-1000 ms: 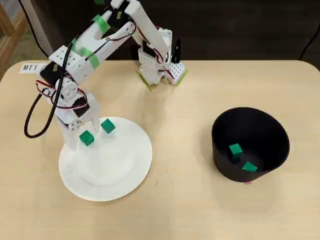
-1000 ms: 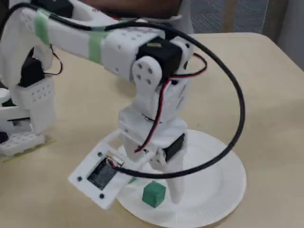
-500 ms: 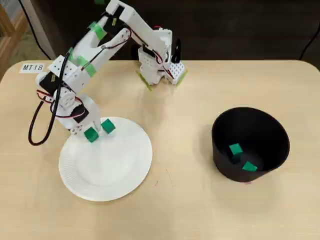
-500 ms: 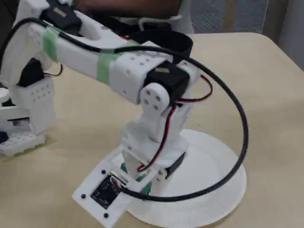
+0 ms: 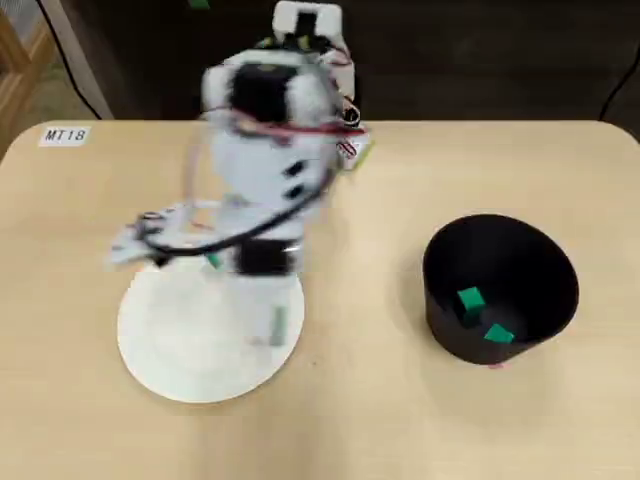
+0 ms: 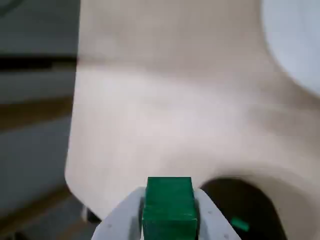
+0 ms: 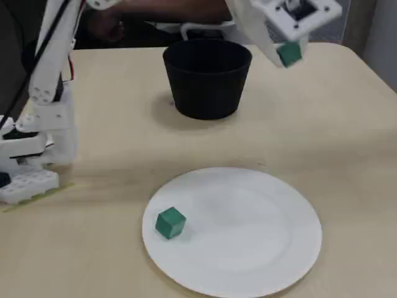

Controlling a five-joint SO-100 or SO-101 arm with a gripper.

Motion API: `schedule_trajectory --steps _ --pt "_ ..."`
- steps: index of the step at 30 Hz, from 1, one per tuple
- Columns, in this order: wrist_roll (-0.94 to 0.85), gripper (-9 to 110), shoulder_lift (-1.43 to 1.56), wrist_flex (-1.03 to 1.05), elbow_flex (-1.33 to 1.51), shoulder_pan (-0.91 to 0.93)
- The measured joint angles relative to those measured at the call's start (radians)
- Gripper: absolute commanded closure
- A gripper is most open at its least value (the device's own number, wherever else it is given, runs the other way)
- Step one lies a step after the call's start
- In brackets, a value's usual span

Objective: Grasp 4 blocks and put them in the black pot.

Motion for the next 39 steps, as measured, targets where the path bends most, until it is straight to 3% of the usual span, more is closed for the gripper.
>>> schedule_trajectory --steps 3,9,10,12,14,15,18,19,22,30,33,37,39 --pt "0.000 104 0.080 0.000 0.129 -0.170" --pt "-0.003 104 0.161 0.002 0.357 -0.239" --pt "-0.003 101 0.167 0.002 0.380 -0.244" --pt "0.000 80 0.166 0.002 0.405 -0.261" --pt "-0.028 73 0.163 0.002 0.422 -0.284" --pt "-0.035 74 0.156 0.002 0.422 -0.296" --pt "-0.034 97 0.120 0.002 0.425 -0.310" --pt "-0.017 104 0.112 0.002 0.425 -0.288" --pt "0.029 104 0.112 0.000 0.426 -0.160" --pt "0.287 104 0.110 -0.012 0.525 0.437" --pt "0.379 104 0.175 -0.040 0.664 0.563" --pt "0.453 104 0.451 -0.282 1.035 0.643" --pt "0.469 97 0.515 -0.380 1.163 0.655"
